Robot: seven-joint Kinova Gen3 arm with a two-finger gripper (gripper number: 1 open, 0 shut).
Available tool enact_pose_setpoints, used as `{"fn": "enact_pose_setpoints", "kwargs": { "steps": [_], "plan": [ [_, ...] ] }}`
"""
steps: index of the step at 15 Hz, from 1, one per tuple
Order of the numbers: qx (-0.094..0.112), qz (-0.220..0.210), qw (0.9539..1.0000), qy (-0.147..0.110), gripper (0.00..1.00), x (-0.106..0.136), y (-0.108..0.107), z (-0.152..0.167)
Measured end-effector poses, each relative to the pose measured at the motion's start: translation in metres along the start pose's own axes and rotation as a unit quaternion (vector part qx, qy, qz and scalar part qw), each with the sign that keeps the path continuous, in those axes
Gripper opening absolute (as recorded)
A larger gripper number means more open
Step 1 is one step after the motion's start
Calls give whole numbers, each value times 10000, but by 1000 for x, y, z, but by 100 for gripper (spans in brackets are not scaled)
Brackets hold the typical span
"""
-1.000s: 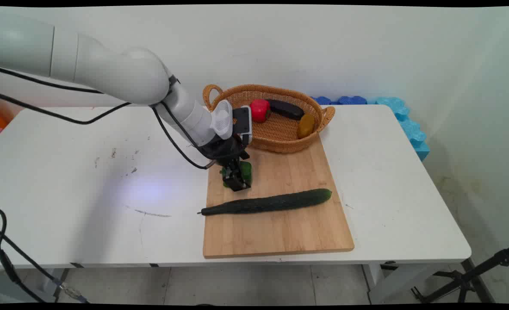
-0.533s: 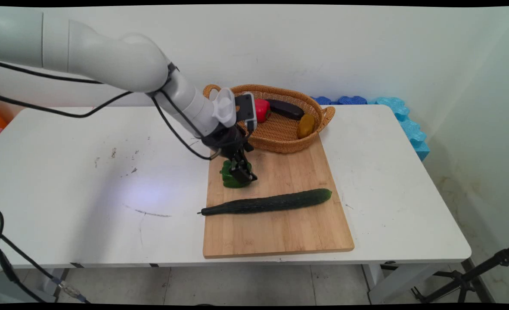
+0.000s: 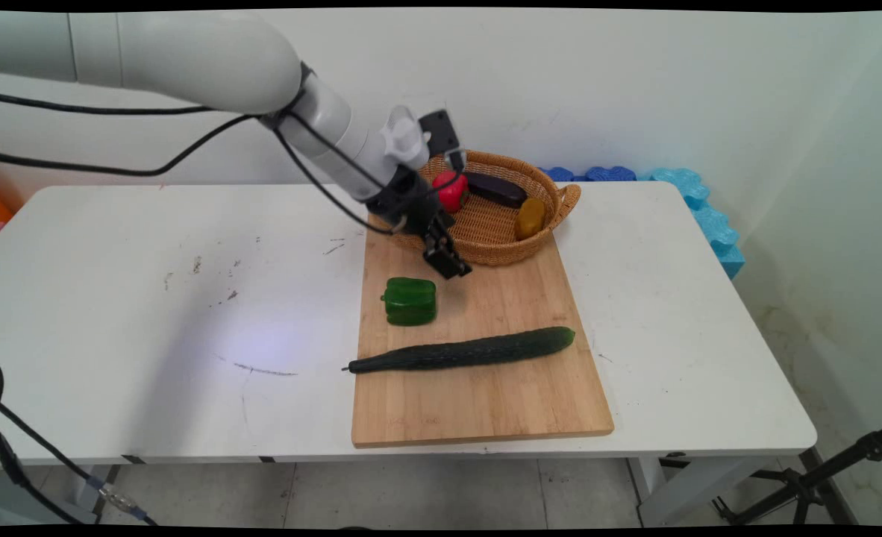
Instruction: Pick up the potato from the vegetable basket
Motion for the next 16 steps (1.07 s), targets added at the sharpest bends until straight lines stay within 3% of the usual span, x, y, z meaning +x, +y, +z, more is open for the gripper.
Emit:
{"fn": "enact_pose_setpoints", "kwargs": {
  "steps": [8, 16],
  "plan": [
    [263, -612, 9974, 259, 100, 33, -24, 7],
    [469, -1075, 9923, 411, 100, 58, -52, 52]
  ]
}}
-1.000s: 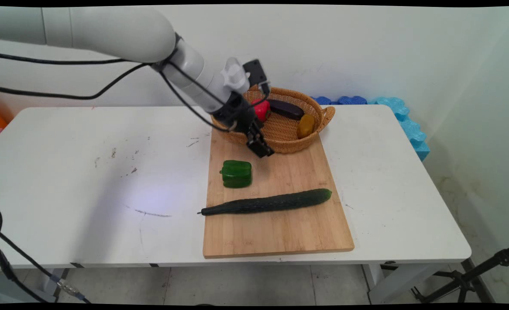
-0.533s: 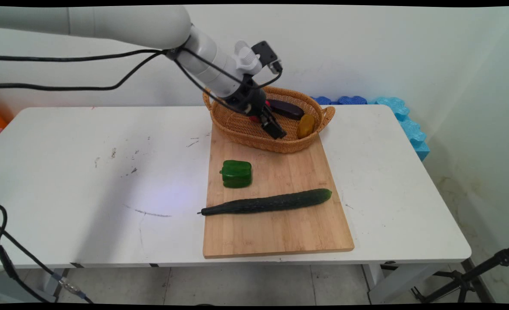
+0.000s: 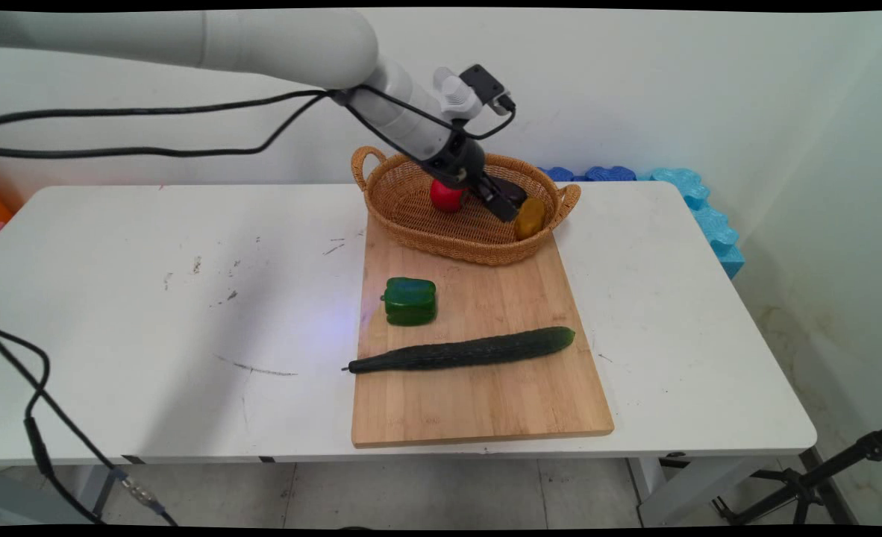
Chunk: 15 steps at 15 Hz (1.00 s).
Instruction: Pick up the potato from the vegetable basket
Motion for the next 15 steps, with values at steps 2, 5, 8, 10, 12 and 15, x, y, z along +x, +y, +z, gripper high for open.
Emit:
{"fn": "enact_pose_setpoints", "kwargs": {
  "steps": [2, 5, 8, 10, 12, 15],
  "plan": [
    [13, -79, 10000, 17, 100, 4, -2, 15],
    [16, -185, 9998, 28, 100, 7, -3, 38],
    [20, -268, 9996, 34, 100, 10, -4, 57],
    [10, -343, 9994, 32, 100, 11, -4, 70],
    [2, -413, 9991, 36, 100, 12, -5, 81],
    [-9, -489, 9988, 36, 100, 14, -5, 93]
  ]
}}
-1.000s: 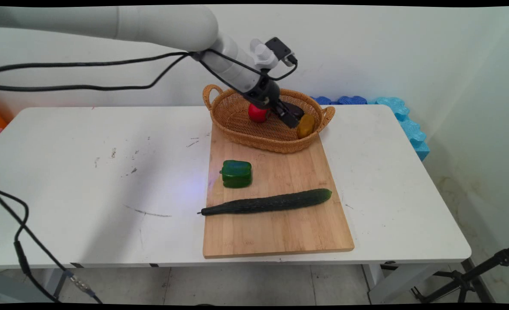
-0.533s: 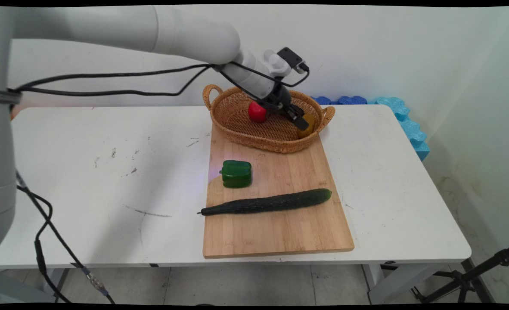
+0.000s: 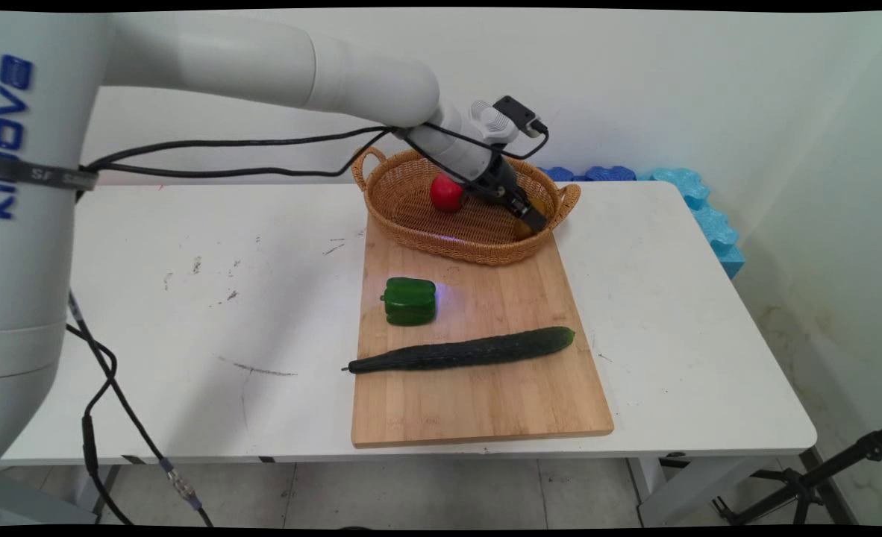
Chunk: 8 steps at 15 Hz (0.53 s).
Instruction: Pick up the potato from the vegetable basket
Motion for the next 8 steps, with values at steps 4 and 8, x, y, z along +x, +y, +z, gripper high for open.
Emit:
{"fn": "enact_pose_setpoints", "kwargs": {
  "steps": [4, 8],
  "plan": [
    [12, -110, 9999, -2, 100, 2, -2, 10],
    [32, -218, 9998, -35, 0, 3, -5, 15]
  ]
}}
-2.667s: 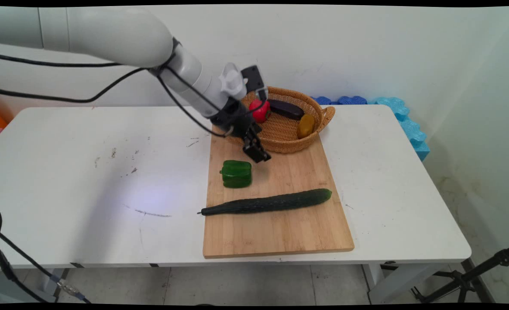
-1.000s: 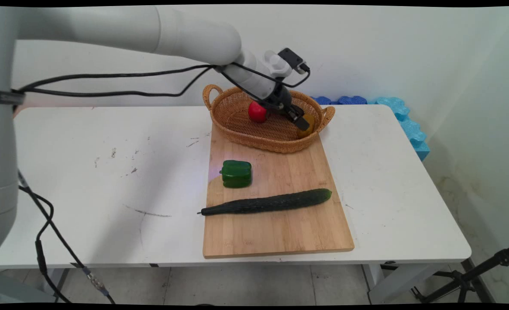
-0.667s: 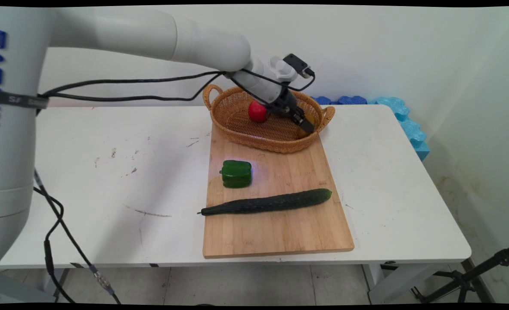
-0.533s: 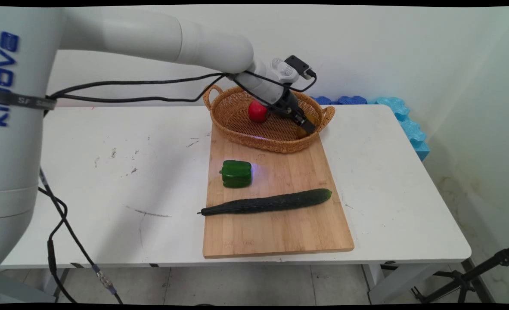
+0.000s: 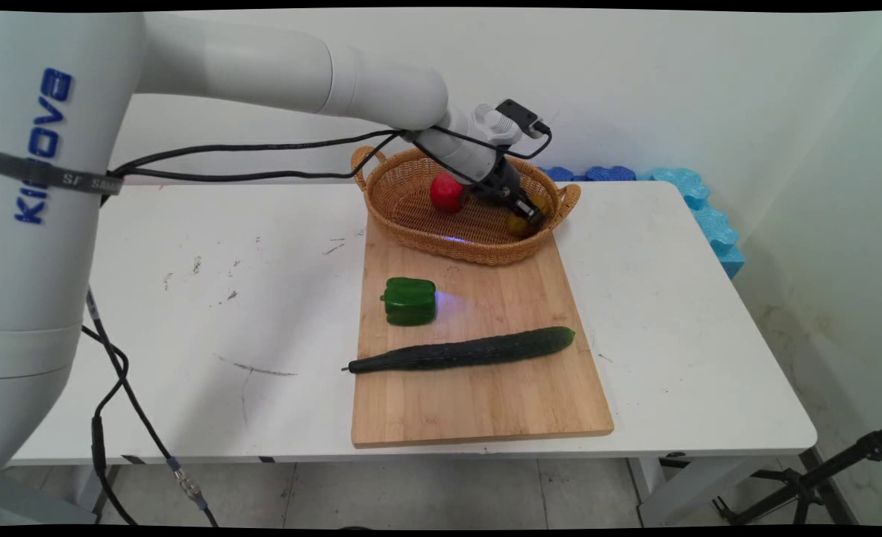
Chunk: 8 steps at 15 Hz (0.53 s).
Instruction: Place the picked object on the cutting board
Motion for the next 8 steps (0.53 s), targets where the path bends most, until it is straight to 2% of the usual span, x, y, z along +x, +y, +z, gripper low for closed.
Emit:
{"fn": "enact_pose_setpoints", "kwargs": {
  "steps": [8],
  "plan": [
    [12, 34, 10000, 20, 0, 3, -6, -9]
  ]
}}
